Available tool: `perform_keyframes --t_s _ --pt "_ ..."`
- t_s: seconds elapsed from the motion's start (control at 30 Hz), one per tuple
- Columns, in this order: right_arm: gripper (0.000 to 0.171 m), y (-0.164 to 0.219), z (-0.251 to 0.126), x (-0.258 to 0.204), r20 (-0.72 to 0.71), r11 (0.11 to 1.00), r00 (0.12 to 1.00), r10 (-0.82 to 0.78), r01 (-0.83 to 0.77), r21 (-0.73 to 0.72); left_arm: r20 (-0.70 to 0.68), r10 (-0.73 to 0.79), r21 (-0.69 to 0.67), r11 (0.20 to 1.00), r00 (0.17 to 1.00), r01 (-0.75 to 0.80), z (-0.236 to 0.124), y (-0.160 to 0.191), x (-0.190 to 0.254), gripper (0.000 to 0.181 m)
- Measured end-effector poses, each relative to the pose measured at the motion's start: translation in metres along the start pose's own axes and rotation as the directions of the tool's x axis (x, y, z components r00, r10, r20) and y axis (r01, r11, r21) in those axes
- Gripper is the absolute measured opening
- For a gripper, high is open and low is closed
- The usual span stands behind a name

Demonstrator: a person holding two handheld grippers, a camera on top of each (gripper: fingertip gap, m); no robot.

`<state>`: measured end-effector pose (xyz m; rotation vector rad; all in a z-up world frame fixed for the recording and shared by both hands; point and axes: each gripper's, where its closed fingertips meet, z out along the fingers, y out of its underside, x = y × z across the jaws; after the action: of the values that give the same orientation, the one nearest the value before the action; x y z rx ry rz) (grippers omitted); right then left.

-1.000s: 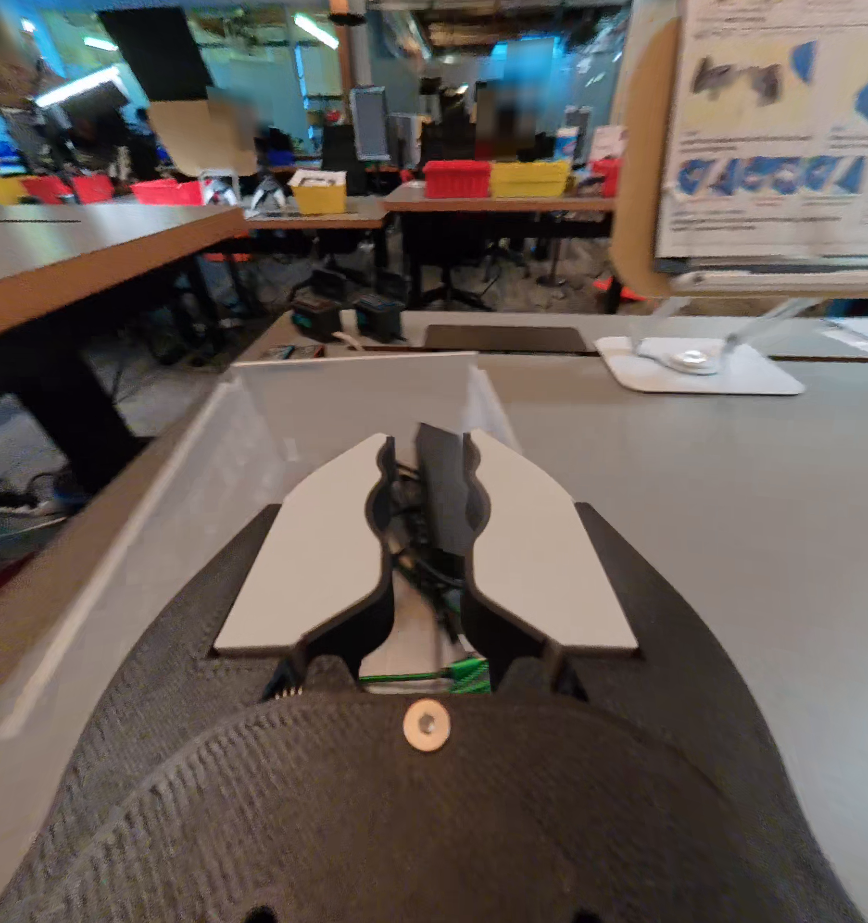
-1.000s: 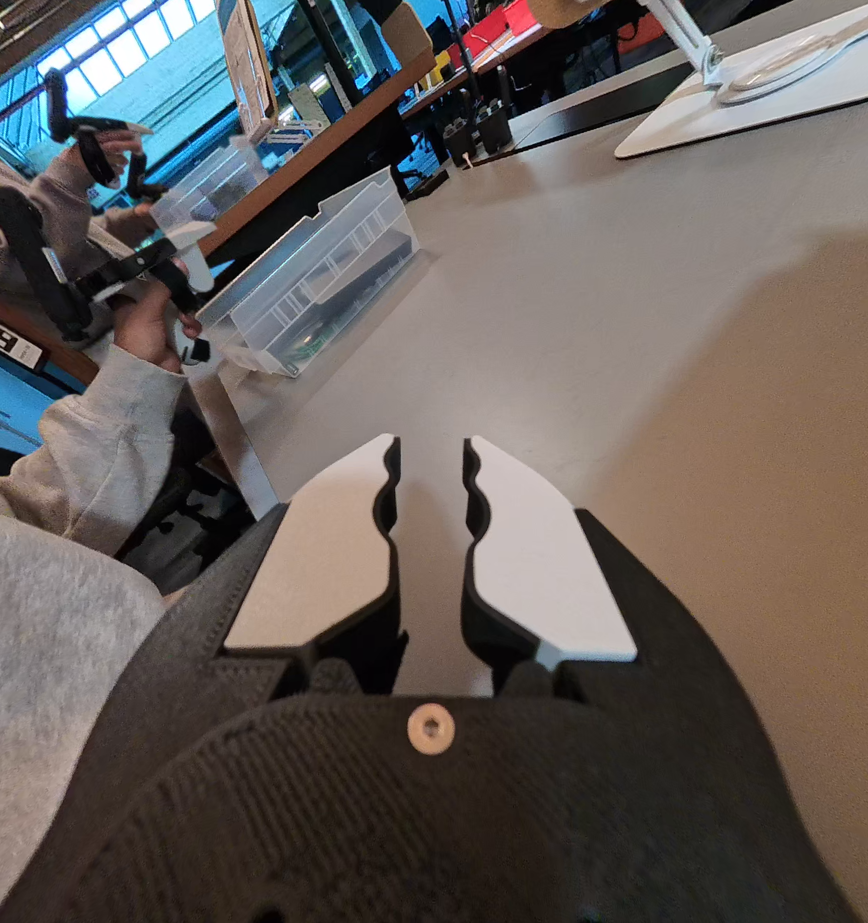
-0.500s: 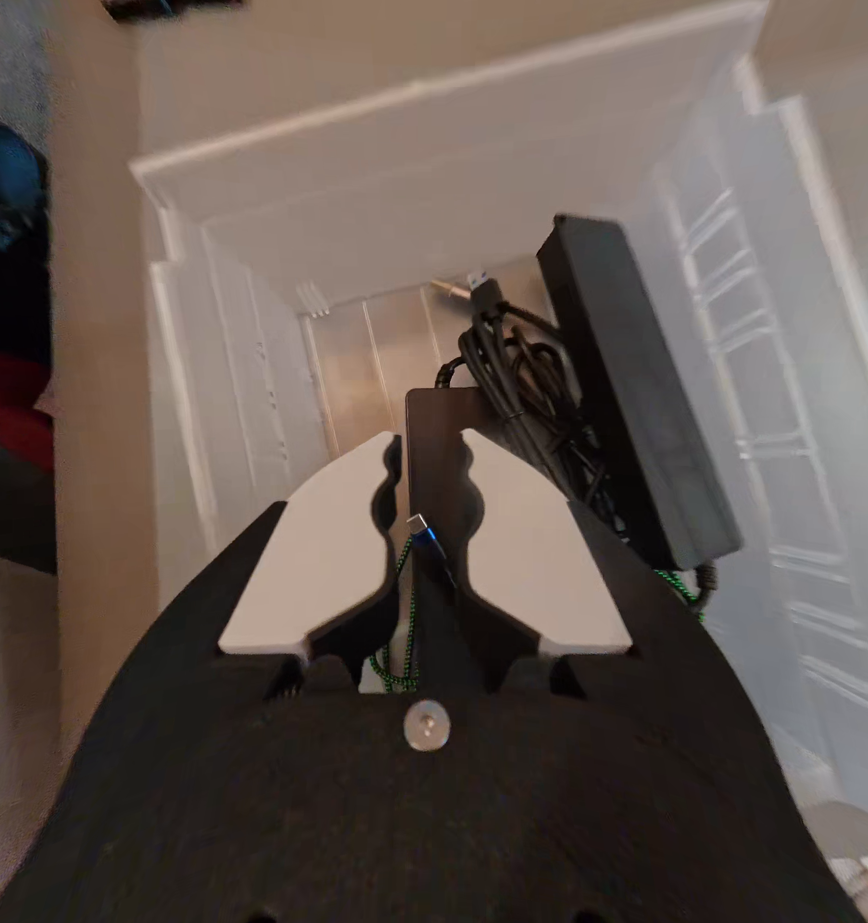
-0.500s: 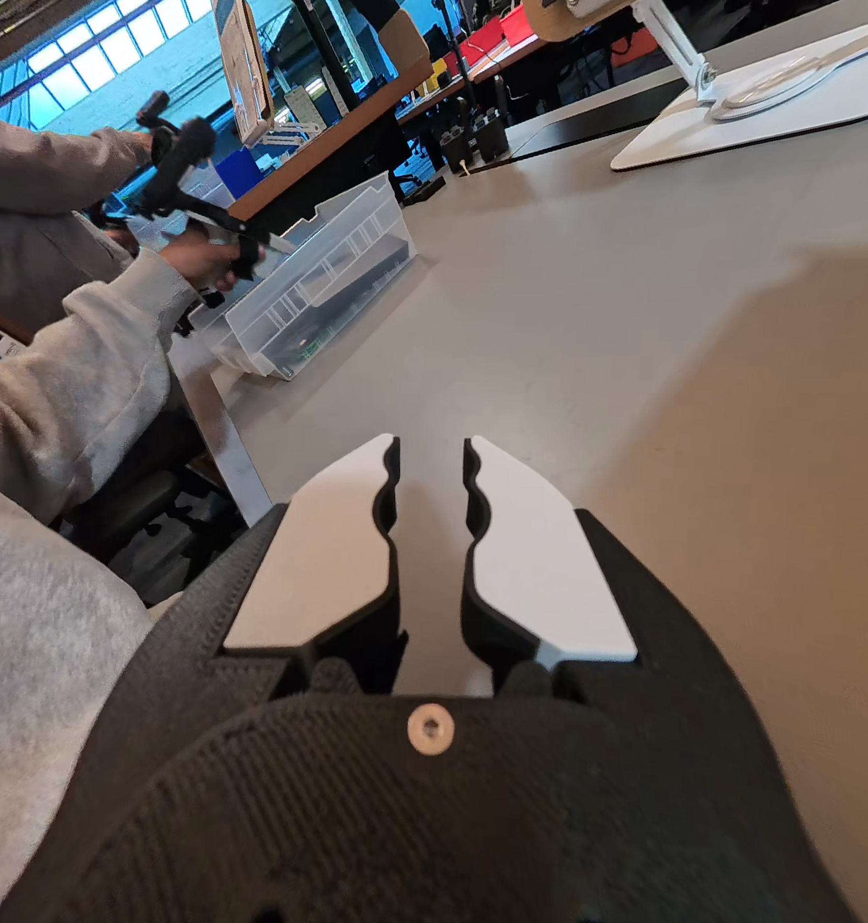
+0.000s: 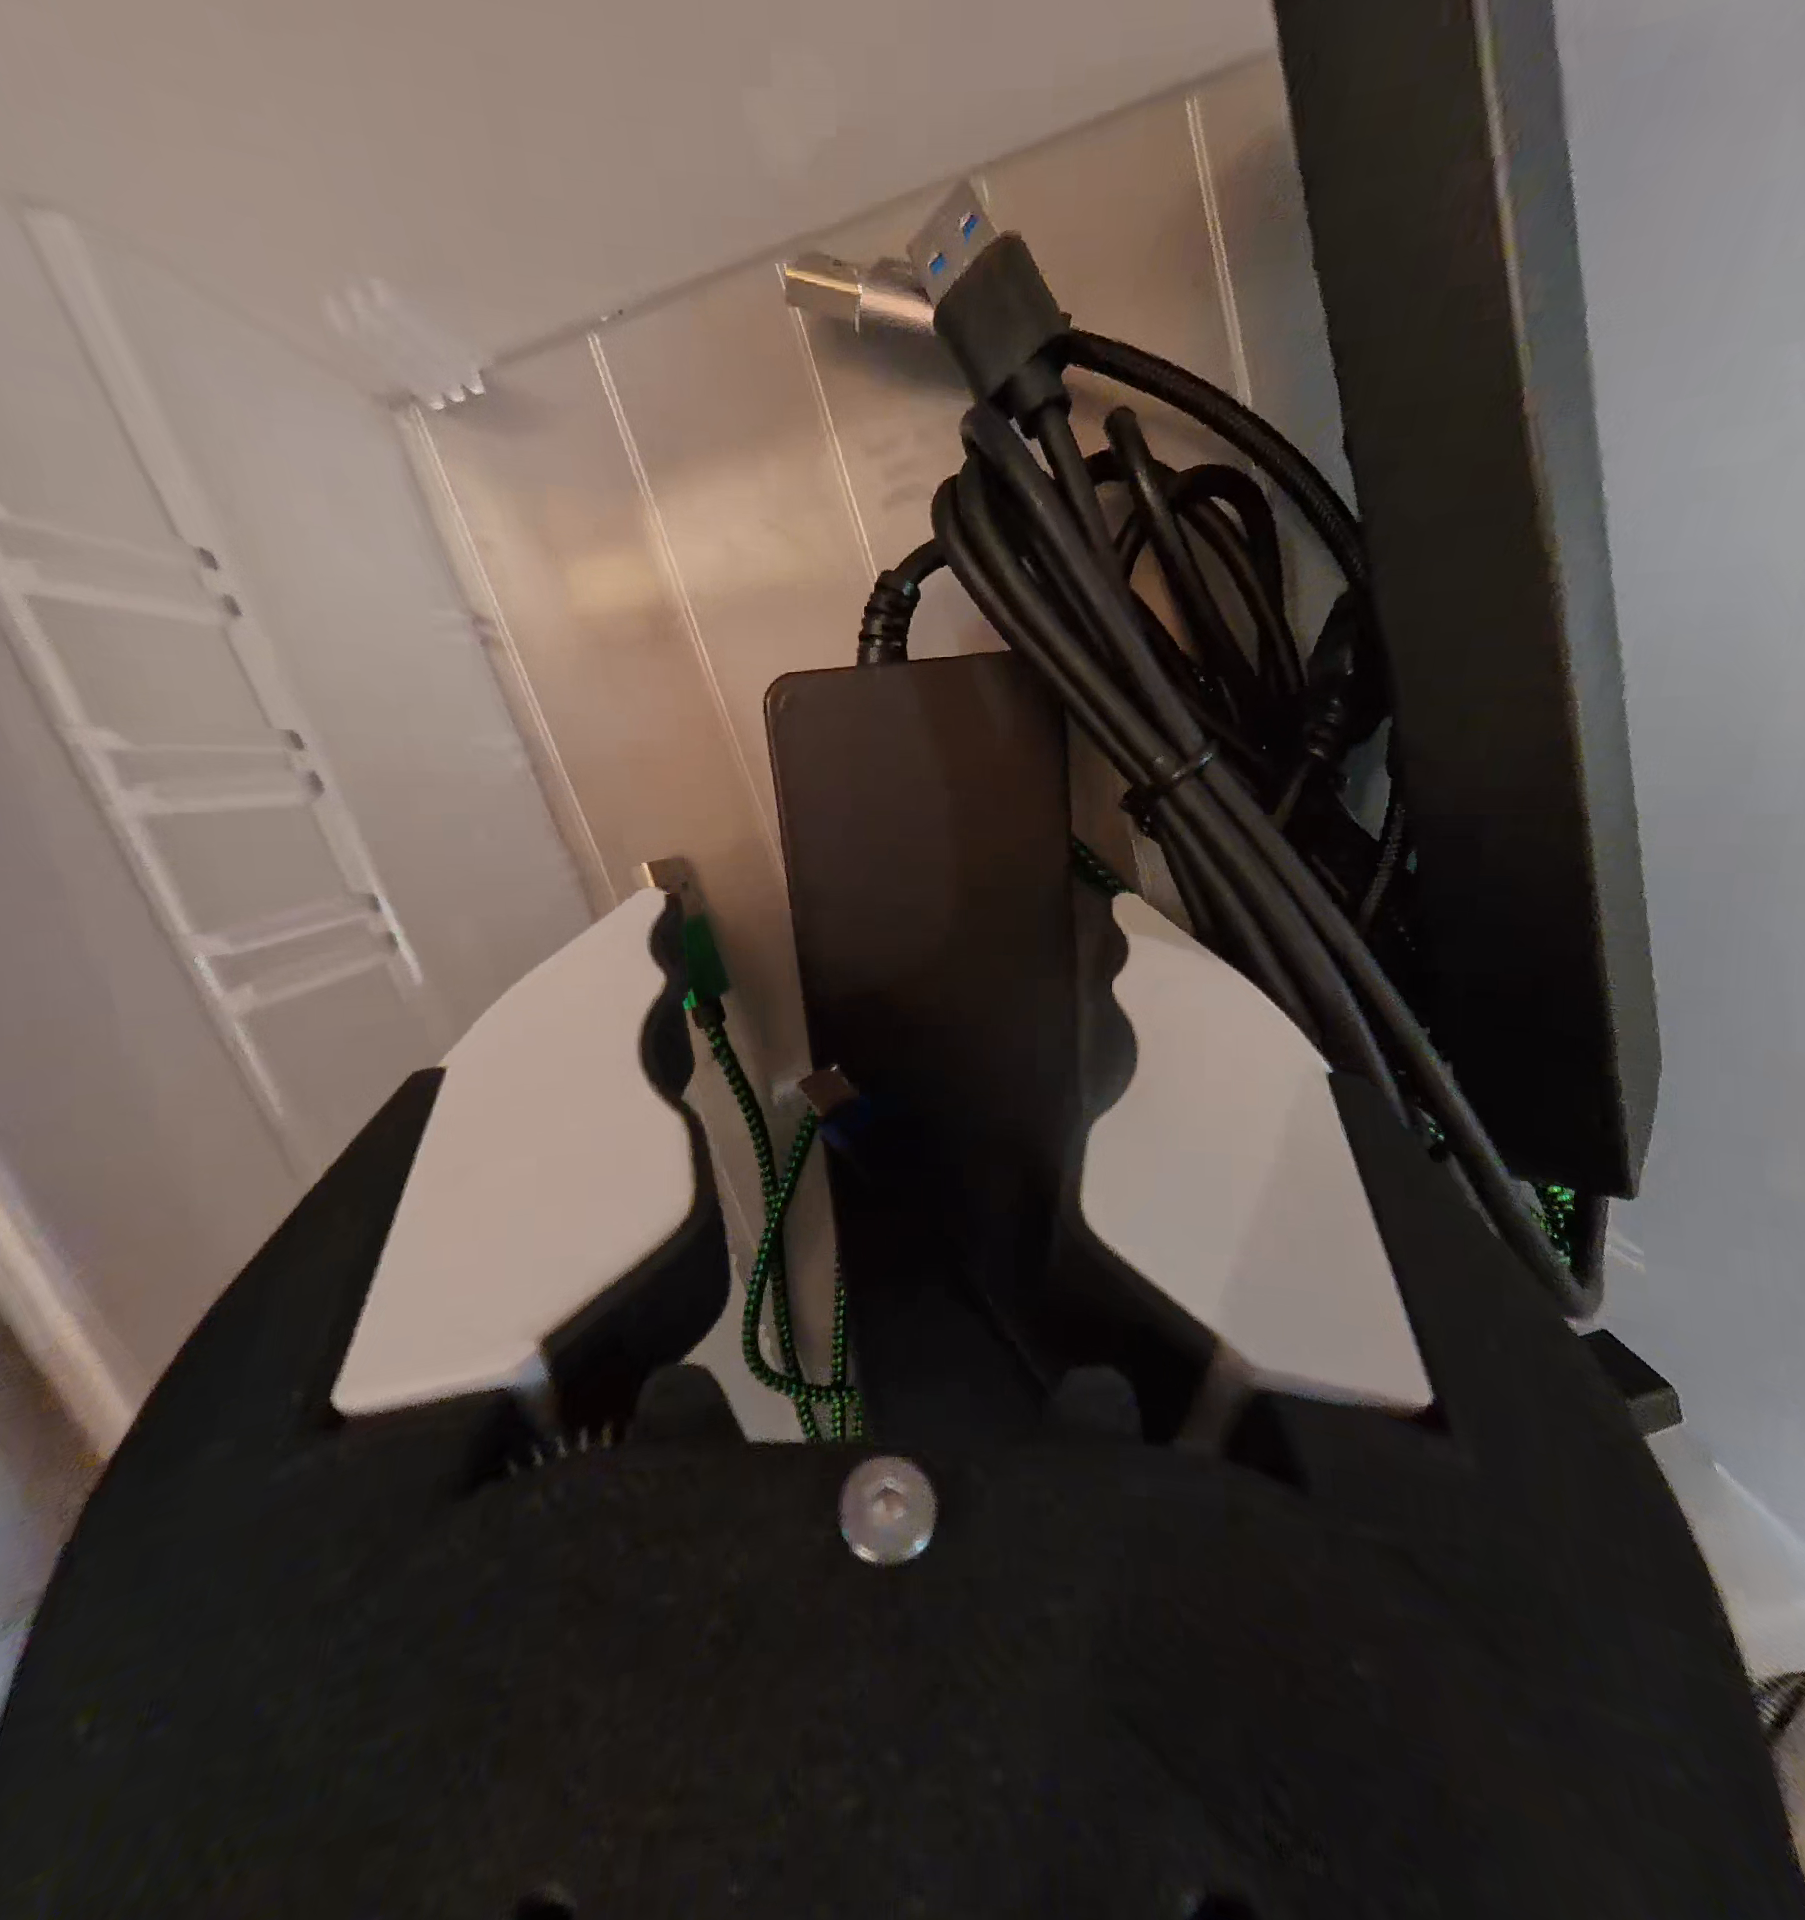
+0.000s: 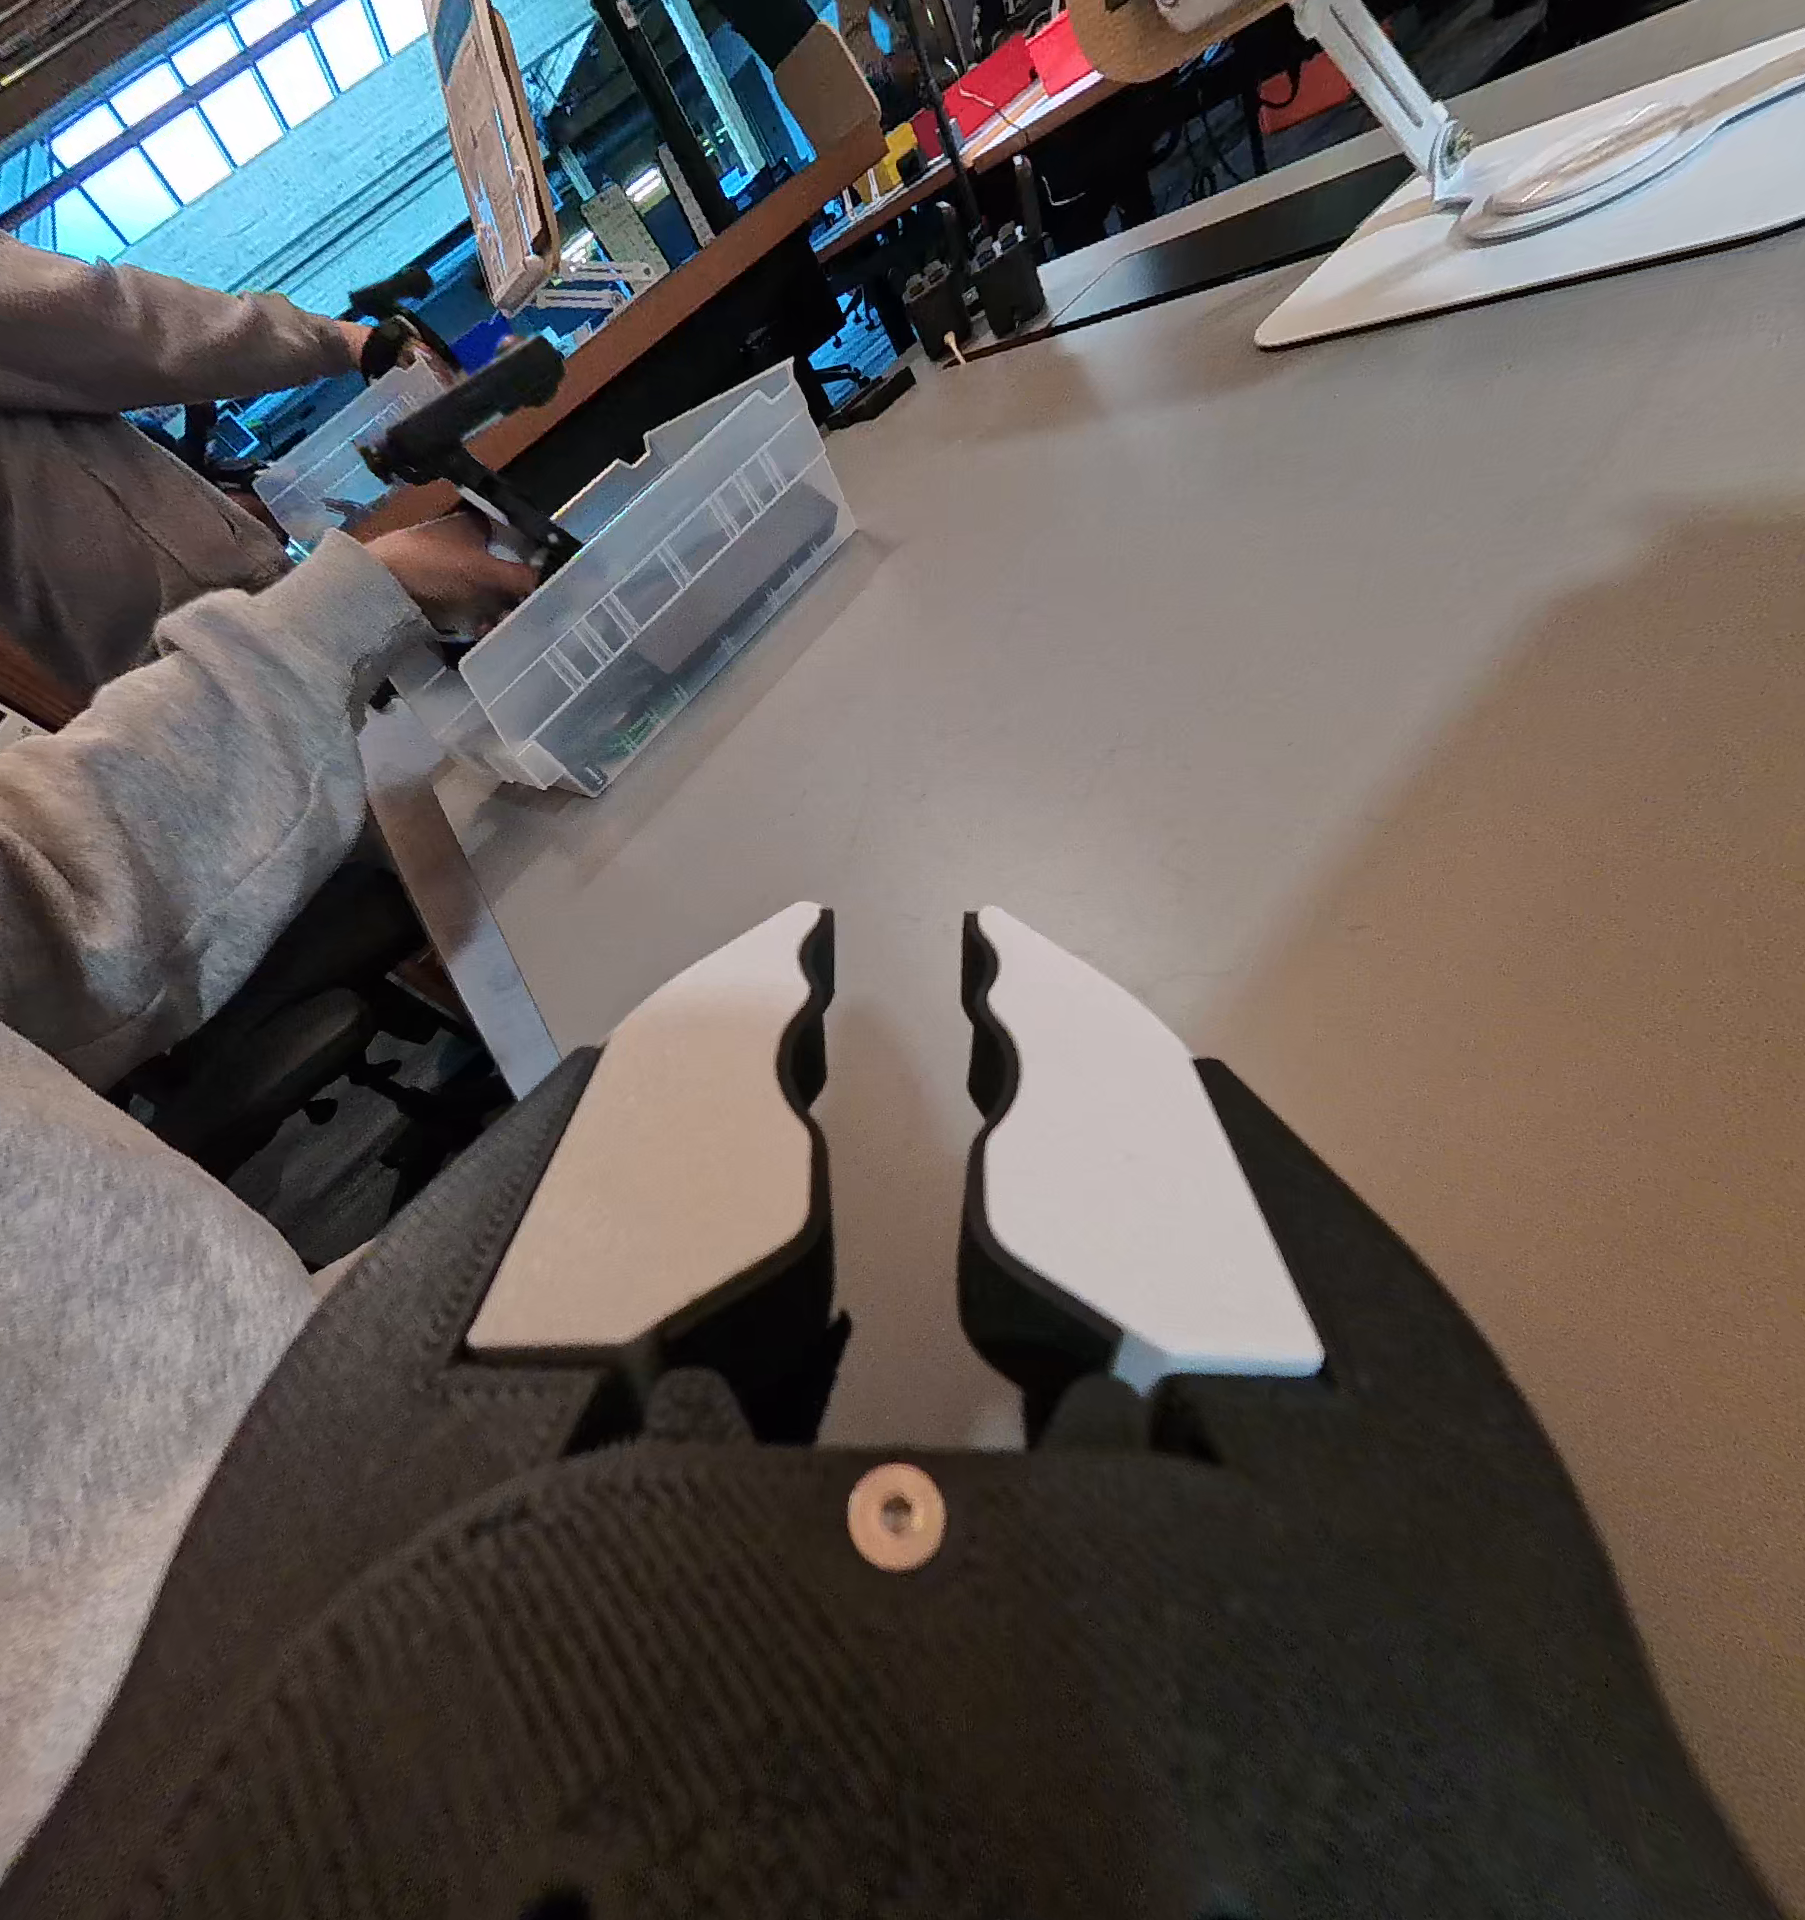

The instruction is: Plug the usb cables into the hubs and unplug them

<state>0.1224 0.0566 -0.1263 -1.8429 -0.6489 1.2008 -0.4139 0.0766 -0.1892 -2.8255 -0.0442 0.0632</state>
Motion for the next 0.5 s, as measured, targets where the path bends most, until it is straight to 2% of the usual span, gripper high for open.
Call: perform_keyframes --t_s 0.03,0.1,0.17,0.27,0.37,0.5 --pt "0.023 0.000 0.000 0.000 0.001 1.000 1.000 0.001 -0.001 0.001 -0.009 -0.007 -0.013 1.000 1.000 0.007 0.005 0.002 0.001 0.077" --pt "0.023 -0.001 -0.001 -0.001 0.002 1.000 1.000 0.001 -0.001 0.008 -0.037 -0.012 -0.030 0.999 0.999 0.011 0.014 0.005 0.003 0.074" --pt "0.023 -0.003 -0.003 -0.001 0.001 1.000 1.000 0.003 -0.003 0.018 -0.064 -0.021 0.012 1.000 0.998 0.021 0.013 0.000 0.006 0.058" --pt "0.023 -0.004 -0.005 0.000 0.000 1.000 1.000 0.009 -0.009 0.027 0.084 0.064 0.053 0.996 0.994 -0.069 0.003 -0.003 -0.001 0.058" --pt "0.023 -0.005 -0.005 0.000 0.006 1.000 1.000 0.013 -0.013 0.028 0.203 0.126 0.134 0.979 0.971 -0.155 -0.031 -0.014 -0.001 0.057" --pt "0.023 -0.005 -0.005 -0.003 0.018 1.000 1.000 0.013 -0.014 0.027 0.404 0.160 0.252 0.927 0.901 -0.278 -0.102 -0.035 -0.007 0.058"
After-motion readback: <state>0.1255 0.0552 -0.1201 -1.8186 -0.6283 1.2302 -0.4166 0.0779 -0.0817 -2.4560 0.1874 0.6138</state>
